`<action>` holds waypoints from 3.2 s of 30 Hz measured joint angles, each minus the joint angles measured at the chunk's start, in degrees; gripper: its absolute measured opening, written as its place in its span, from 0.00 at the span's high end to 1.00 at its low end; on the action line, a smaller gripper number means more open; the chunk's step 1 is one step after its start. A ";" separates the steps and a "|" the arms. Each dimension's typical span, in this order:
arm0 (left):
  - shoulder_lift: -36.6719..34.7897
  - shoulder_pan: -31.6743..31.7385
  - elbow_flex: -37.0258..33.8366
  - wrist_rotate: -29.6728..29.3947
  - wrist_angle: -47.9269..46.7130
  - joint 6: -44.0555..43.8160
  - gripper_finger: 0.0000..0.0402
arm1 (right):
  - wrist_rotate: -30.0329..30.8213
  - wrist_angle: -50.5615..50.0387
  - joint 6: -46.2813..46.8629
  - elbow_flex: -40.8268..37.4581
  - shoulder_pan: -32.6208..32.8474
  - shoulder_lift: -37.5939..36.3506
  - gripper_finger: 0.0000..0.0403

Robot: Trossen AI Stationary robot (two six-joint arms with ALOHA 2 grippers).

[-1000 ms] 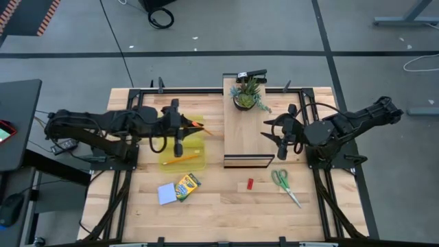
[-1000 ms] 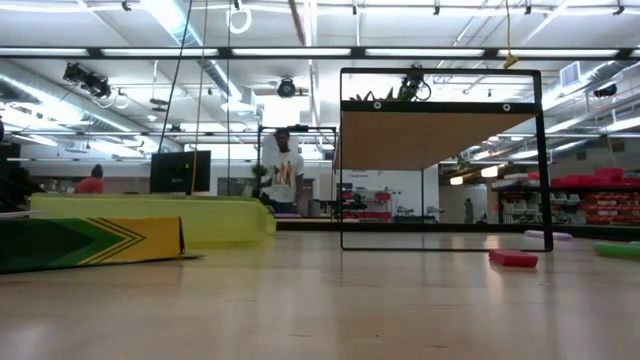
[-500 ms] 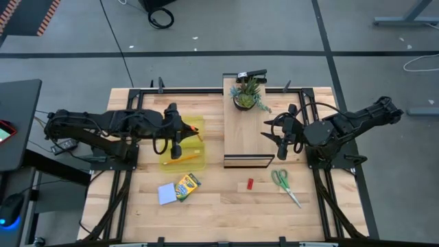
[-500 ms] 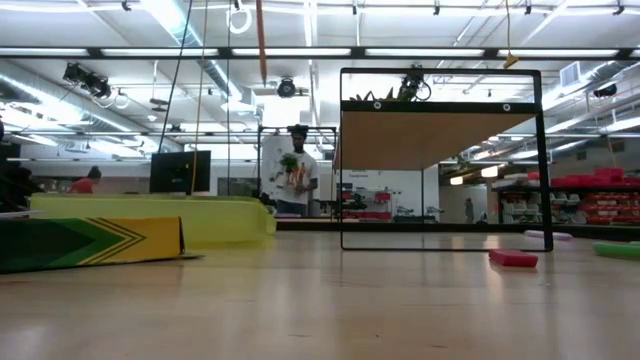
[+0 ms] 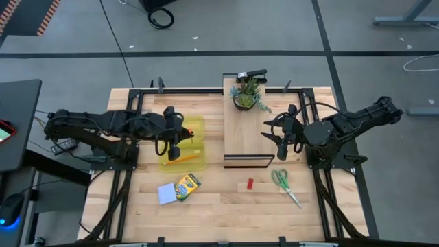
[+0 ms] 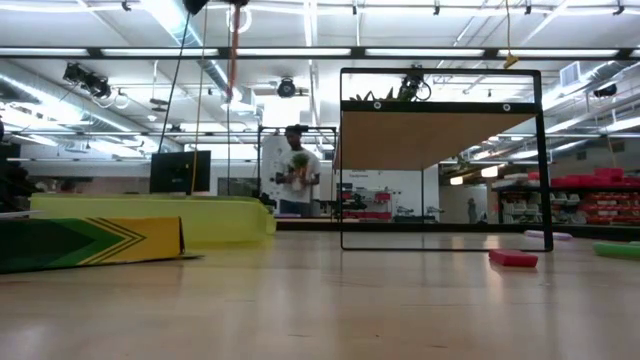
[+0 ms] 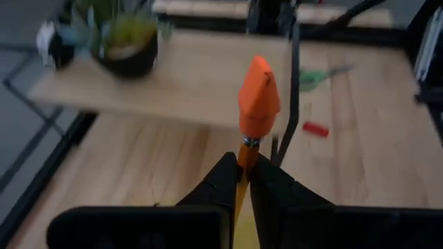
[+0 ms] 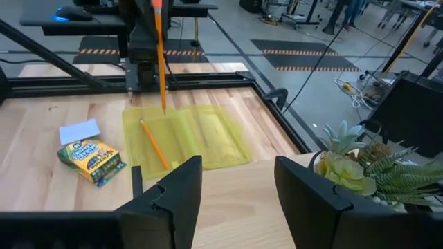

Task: Pack school essentials
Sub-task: Put the orange pencil into the yellow supply box, then put the green scissors into the yellow supply box

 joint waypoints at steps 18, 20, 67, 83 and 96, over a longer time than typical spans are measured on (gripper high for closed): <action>0.02 -3.32 -6.07 -1.90 -20.22 -11.89 0.92 | -0.30 -2.94 5.10 0.00 0.02 0.00 0.53; 0.04 -3.32 -9.16 -1.88 -18.44 -12.65 0.92 | -0.24 -2.92 4.55 0.00 0.02 0.00 0.53; 16.35 4.17 -16.31 16.20 -8.30 -16.13 0.63 | 1.49 -5.38 3.75 -0.07 0.04 2.05 0.53; 15.67 1.46 -16.28 15.90 -7.41 -13.91 0.57 | 1.04 -11.50 13.01 -2.47 8.68 2.18 0.53; 12.96 0.47 -16.33 11.77 -3.25 -5.13 0.57 | -0.84 -2.51 9.93 -1.61 13.25 17.07 0.53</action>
